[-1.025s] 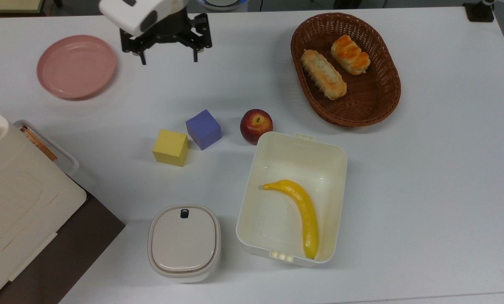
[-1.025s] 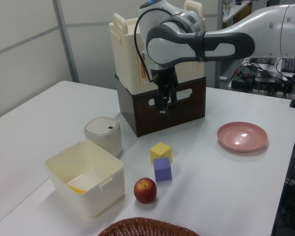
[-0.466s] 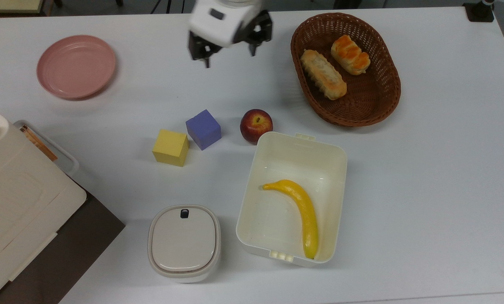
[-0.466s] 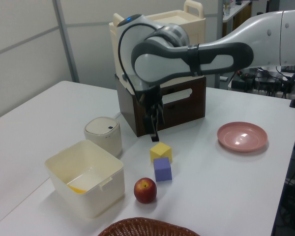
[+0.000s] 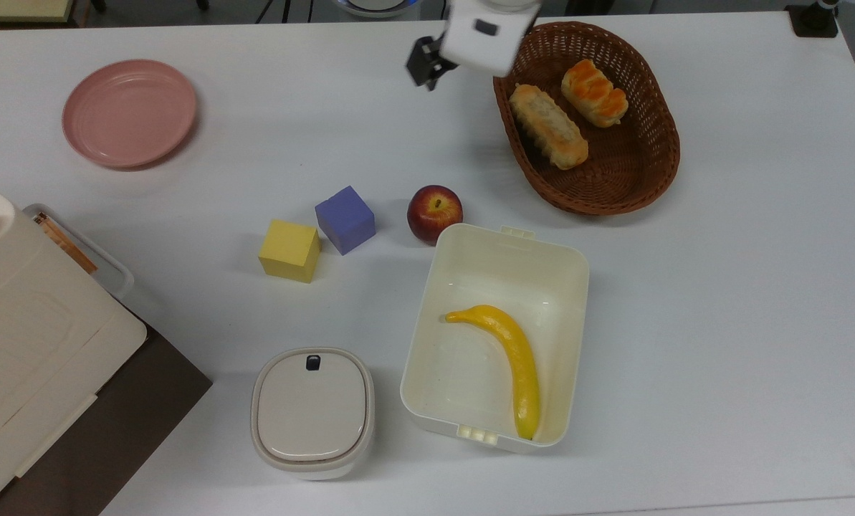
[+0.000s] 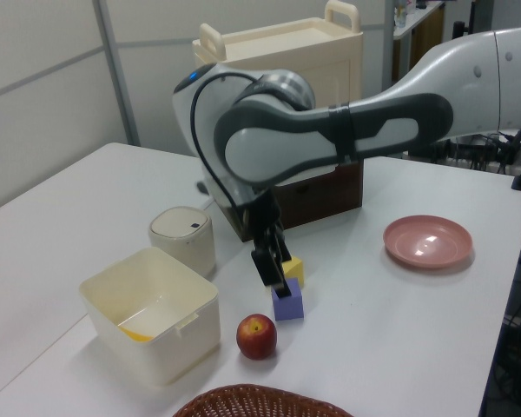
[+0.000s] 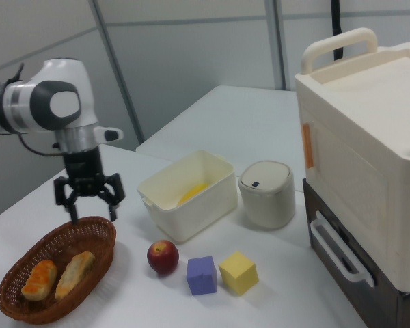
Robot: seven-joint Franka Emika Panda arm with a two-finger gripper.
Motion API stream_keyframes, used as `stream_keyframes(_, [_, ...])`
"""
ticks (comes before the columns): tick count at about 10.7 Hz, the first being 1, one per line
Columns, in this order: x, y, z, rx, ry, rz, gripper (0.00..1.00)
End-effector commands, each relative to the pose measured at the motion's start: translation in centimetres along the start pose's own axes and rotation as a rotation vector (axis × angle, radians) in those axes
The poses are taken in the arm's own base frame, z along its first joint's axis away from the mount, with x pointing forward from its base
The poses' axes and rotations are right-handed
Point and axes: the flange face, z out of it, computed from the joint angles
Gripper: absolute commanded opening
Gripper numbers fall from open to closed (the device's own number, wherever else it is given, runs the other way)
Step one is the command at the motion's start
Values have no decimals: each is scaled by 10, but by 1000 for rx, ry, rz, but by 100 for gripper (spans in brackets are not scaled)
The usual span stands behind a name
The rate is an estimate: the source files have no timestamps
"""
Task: Put the bread on the table
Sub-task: 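Move the open gripper over to the wicker basket of bread rolls, then lower the gripper and grasp the orange-topped bread roll in the basket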
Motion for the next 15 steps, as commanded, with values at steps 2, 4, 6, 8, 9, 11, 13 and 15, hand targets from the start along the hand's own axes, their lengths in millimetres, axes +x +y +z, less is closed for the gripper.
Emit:
stream_keyframes(2, [10,-84,33,-26,-145,-137,100])
stream_keyframes(4, [27,-117,59,-33,-204,-165,100])
stream_keyframes(6, [44,-149,89,-47,-258,-146,100])
stream_keyframes(8, [57,-183,120,-65,-311,-163,100])
stream_keyframes(9, [62,-196,135,-69,-333,-176,100])
stream_keyframes(11, [73,-220,163,-81,-366,-174,100])
stream_keyframes(13, [85,-229,173,-77,-315,-122,100])
stream_keyframes(15, [97,-235,179,-33,-264,-54,100])
